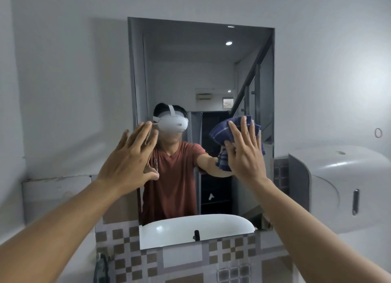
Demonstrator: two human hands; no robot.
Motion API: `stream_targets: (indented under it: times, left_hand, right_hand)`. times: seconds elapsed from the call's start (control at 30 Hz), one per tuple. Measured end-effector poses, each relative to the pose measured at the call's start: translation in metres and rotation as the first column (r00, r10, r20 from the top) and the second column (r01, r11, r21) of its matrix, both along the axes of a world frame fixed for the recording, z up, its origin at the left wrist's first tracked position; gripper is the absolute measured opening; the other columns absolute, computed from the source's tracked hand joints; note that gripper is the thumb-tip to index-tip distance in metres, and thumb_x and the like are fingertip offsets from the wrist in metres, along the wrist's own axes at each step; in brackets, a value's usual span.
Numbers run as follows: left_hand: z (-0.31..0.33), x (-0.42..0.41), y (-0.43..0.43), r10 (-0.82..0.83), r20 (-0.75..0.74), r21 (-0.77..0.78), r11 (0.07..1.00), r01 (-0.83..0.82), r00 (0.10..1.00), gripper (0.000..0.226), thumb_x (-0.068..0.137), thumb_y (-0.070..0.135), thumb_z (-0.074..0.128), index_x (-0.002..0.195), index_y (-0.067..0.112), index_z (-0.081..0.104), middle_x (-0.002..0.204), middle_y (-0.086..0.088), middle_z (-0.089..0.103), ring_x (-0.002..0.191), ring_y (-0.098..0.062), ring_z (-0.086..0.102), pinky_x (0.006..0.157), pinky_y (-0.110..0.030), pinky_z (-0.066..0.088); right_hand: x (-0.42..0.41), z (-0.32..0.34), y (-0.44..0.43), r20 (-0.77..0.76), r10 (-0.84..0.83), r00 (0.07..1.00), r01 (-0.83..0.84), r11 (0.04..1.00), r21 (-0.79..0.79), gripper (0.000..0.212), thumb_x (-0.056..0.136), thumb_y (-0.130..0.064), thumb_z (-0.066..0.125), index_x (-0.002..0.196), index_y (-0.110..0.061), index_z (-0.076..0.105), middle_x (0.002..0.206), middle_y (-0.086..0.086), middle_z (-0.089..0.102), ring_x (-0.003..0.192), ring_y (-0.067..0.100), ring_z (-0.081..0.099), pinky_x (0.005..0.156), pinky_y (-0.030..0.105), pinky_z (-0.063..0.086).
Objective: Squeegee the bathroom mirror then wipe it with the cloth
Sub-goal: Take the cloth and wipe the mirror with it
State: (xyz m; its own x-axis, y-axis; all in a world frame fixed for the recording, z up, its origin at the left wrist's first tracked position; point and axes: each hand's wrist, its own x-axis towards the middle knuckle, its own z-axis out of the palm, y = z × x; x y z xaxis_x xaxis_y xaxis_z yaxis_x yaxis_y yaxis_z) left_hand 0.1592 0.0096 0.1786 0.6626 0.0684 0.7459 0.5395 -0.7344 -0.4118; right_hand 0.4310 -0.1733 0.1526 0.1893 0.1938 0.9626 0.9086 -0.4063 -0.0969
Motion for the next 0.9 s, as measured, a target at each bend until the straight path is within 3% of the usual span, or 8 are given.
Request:
stream_targets:
  times: [0.2, 0.57, 0.73, 0.9]
  left_hand:
    - [-0.007, -0.001, -0.001, -0.009, 0.007, 0.044, 0.999, 0.009, 1.0, 0.118, 0.07, 0.068, 0.074, 0.156, 0.004, 0.026, 0.166, -0.019, 0.013, 0.154, -0.032, 0.013, 0.12, -0.054, 0.026]
    - [-0.01, -0.006, 0.002, -0.028, -0.003, 0.029, 0.999, 0.028, 1.0, 0.109, 0.076, 0.06, 0.074, 0.156, 0.004, 0.026, 0.165, -0.019, 0.015, 0.153, -0.033, 0.016, 0.121, -0.055, 0.025]
    - [-0.009, -0.006, 0.003, -0.039, -0.008, 0.035, 0.999, 0.039, 0.999, 0.106, 0.077, 0.058, 0.074, 0.156, 0.003, 0.026, 0.164, -0.02, 0.017, 0.153, -0.034, 0.016, 0.121, -0.055, 0.024]
    - [-0.005, -0.011, 0.007, -0.045, -0.021, 0.035, 0.998, 0.045, 0.999, 0.113, 0.073, 0.062, 0.075, 0.156, 0.003, 0.025, 0.164, -0.02, 0.017, 0.154, -0.034, 0.013, 0.122, -0.055, 0.022]
  right_hand:
    - [0.015, -0.017, -0.016, -0.14, -0.028, 0.99, 0.035, 0.998, 0.052, 0.07, 0.099, -0.058, 0.031, 0.161, -0.03, 0.012, 0.17, 0.008, 0.005, 0.156, 0.029, -0.002, 0.126, 0.047, -0.001]
    - [-0.002, -0.076, -0.006, -0.321, -0.059, 0.945, 0.081, 0.995, 0.053, 0.07, 0.101, -0.061, 0.004, 0.162, -0.028, 0.003, 0.169, 0.009, -0.009, 0.155, 0.027, -0.016, 0.125, 0.054, -0.004]
    - [-0.031, -0.083, 0.021, -0.259, -0.071, 0.963, 0.081, 0.996, 0.029, 0.066, 0.105, -0.054, 0.015, 0.162, -0.023, 0.006, 0.169, 0.014, -0.003, 0.155, 0.034, -0.009, 0.124, 0.058, -0.001]
    - [-0.054, -0.067, 0.045, -0.139, -0.02, 0.99, 0.022, 1.0, 0.014, 0.062, 0.105, -0.047, 0.027, 0.158, -0.014, 0.024, 0.167, 0.019, 0.011, 0.155, 0.037, -0.001, 0.124, 0.06, 0.003]
